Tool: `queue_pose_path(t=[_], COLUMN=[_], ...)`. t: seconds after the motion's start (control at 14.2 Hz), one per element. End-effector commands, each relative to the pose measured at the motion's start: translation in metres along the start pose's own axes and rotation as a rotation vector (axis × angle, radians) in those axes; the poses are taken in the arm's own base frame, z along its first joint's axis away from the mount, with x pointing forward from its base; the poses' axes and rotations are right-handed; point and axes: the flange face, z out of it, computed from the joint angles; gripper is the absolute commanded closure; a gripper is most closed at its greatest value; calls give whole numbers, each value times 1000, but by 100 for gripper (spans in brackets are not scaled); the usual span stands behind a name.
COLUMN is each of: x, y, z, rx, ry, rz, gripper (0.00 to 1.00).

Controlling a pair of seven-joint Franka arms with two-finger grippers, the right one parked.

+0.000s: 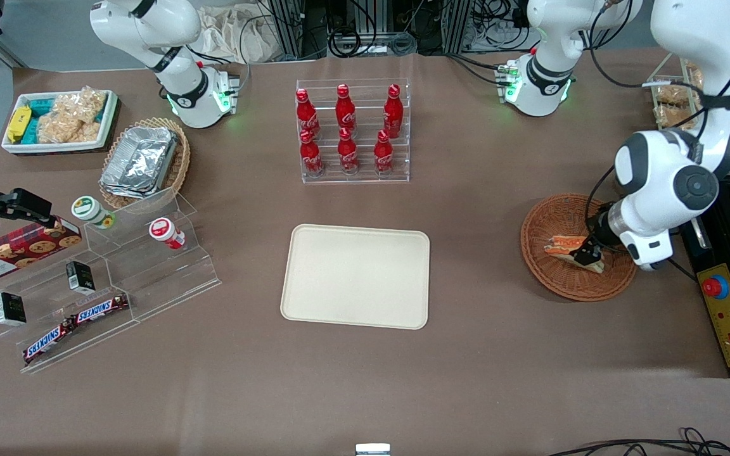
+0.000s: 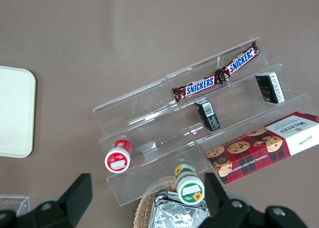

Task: Place sandwich from basket to tray
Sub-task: 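Close the left gripper on the wrapped sandwich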

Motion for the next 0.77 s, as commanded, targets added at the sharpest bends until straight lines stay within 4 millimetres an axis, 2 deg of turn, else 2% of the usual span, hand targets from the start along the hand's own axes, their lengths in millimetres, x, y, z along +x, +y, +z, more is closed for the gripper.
queue_pose_path(t=[0.0, 0.14, 0.21, 0.35, 0.49, 0.56, 0.7], x=[5, 7, 11, 15, 21, 21, 10], y=[7, 9, 7, 4, 2, 3, 9], z=[23, 37, 43, 50, 42, 26, -25], rx=[-16, -13, -10, -4, -12, -28, -42], ry=[8, 8, 9, 8, 12, 22, 32], rz=[-43, -45, -59, -75, -84, -81, -45], gripper=[0, 4, 31, 100, 100, 100, 100])
